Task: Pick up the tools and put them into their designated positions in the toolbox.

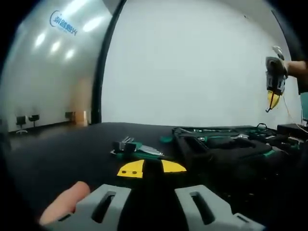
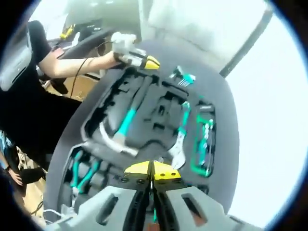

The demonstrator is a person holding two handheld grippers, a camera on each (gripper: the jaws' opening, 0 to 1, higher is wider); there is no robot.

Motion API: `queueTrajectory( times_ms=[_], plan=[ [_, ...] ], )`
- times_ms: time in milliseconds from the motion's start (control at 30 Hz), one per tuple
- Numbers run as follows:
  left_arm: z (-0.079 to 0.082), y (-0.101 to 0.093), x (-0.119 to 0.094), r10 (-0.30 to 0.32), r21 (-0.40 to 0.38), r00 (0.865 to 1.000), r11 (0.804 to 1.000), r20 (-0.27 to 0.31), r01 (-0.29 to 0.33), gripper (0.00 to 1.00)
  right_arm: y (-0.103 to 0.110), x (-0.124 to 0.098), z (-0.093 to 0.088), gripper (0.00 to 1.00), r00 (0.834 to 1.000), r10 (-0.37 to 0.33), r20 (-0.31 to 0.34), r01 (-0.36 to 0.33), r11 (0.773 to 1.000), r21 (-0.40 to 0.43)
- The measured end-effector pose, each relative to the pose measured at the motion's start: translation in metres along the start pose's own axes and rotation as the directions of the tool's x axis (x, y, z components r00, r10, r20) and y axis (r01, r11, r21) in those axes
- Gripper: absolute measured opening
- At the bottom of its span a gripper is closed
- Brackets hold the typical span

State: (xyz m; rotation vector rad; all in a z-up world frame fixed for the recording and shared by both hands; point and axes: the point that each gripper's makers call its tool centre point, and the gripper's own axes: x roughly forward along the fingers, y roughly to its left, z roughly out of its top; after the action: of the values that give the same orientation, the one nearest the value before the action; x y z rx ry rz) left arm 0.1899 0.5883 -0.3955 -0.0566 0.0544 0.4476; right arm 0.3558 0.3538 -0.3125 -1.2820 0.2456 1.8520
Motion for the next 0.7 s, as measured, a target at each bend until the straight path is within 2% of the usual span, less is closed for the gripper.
queueTrajectory(
  times_ms=[167, 267, 367, 500, 567, 700],
  plan=[
    [-0.001, 0.003, 0.002, 0.001, -0.003, 1.0, 1.0, -0.001, -0.001, 0.13, -0.038, 0.027, 0.011, 0.0, 1.0, 0.007, 0.001, -0.007, 1.0, 0.018],
    [-0.001, 0.004, 0.003, 0.005, 0.0, 1.0, 1.0, 0.001, -0.005, 0.13, -0.047, 0.046, 0.011, 0.0, 0.996, 0.077, -0.045, -0.076, 0.997, 0.029],
    [0.0, 0.005, 0.003, 0.006, -0.001, 1.0, 1.0, 0.001, -0.006, 0.12, -0.06, 0.062, 0.013, 0.0, 0.988, 0.113, -0.101, -0.111, 0.993, 0.034],
    [0.0, 0.006, 0.003, 0.009, 0.001, 1.0, 1.0, 0.004, -0.009, 0.12, -0.078, 0.081, 0.012, 0.0, 0.978, 0.131, -0.161, -0.126, 0.991, 0.037],
    [0.0, 0.006, 0.002, 0.011, 0.006, 1.0, 1.0, 0.008, -0.011, 0.12, -0.084, 0.091, 0.006, 0.0, 0.969, 0.136, -0.205, -0.133, 0.991, 0.028],
    [0.001, 0.006, 0.003, 0.009, 0.008, 1.0, 1.0, 0.01, -0.009, 0.12, -0.088, 0.11, -0.002, 0.0, 0.958, 0.142, -0.251, -0.147, 0.989, -0.002]
  ],
)
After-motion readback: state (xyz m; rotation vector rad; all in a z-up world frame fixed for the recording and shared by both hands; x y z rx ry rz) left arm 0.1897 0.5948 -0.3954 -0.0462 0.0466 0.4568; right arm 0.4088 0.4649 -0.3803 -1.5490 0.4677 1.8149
